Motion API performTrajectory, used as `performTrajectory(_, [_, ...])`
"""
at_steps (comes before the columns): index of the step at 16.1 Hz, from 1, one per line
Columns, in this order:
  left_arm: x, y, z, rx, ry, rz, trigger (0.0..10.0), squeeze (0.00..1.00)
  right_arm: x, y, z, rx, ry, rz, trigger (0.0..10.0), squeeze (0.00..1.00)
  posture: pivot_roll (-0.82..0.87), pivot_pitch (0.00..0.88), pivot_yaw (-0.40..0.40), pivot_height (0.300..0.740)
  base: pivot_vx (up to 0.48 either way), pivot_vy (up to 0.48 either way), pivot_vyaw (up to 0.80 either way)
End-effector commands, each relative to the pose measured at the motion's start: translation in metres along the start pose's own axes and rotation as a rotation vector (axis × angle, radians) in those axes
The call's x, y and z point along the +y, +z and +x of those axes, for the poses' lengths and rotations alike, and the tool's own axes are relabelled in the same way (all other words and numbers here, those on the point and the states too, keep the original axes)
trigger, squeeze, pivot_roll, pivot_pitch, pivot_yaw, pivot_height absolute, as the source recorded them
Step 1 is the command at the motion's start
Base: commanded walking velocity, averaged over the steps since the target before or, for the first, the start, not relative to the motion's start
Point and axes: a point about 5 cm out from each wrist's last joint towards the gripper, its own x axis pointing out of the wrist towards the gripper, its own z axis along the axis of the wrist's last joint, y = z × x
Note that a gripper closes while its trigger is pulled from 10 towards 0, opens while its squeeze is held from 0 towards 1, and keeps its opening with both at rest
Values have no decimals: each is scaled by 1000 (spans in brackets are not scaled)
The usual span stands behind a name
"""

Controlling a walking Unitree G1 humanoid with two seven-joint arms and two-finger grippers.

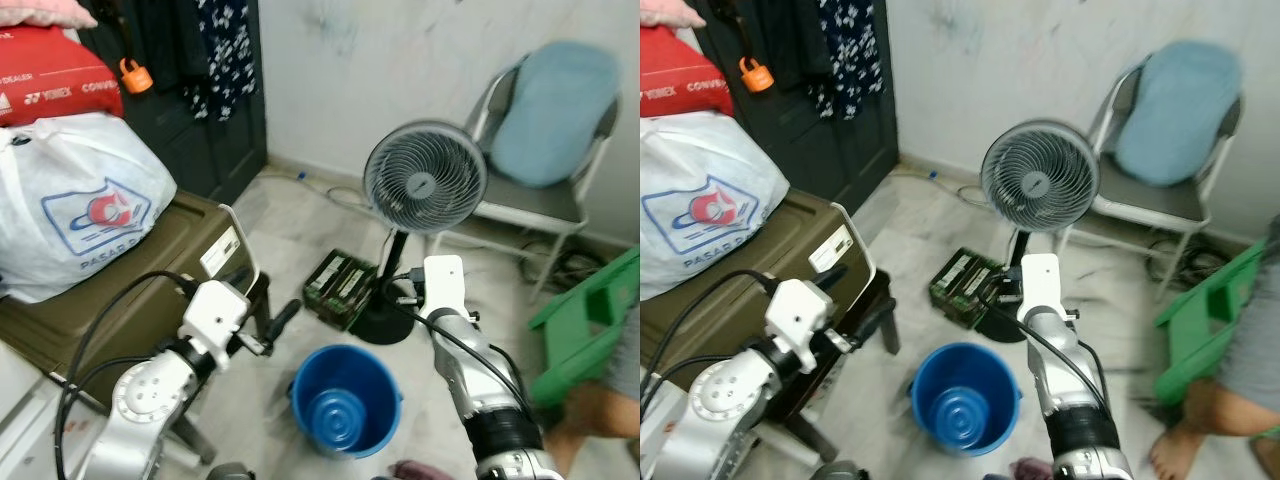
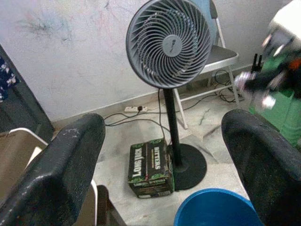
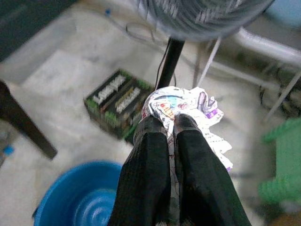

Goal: Clean up the room

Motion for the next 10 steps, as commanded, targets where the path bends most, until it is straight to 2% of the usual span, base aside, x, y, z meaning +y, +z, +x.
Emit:
performTrajectory(1, [-5, 8, 0, -19, -20, 28, 10000, 0, -4, -2, 2, 7, -43, -10, 10000, 0, 40, 80, -1, 740, 0, 0, 0])
performTrajectory(3, [-9, 12, -8, -21, -26, 37, 10000, 0, 2, -4, 3, -8, -67, -36, 10000, 0, 47, 119, 29, 740, 0, 0, 0])
performTrajectory(6, [-7, 13, -24, 16, -25, 69, 10000, 0, 24, -4, 8, -11, -89, -36, 10000, 0, 99, 172, 60, 740, 0, 0, 0])
performTrajectory(7, [-7, 13, -26, 20, -23, 65, 10000, 0, 25, -5, 8, -13, -91, -38, 10000, 0, 99, 172, 60, 740, 0, 0, 0])
performTrajectory(10, [-2, 17, -48, 80, -27, 106, 10000, 0, 46, 3, 13, -59, -32, 7, 10000, 0, 173, 230, 94, 740, 0, 0, 0])
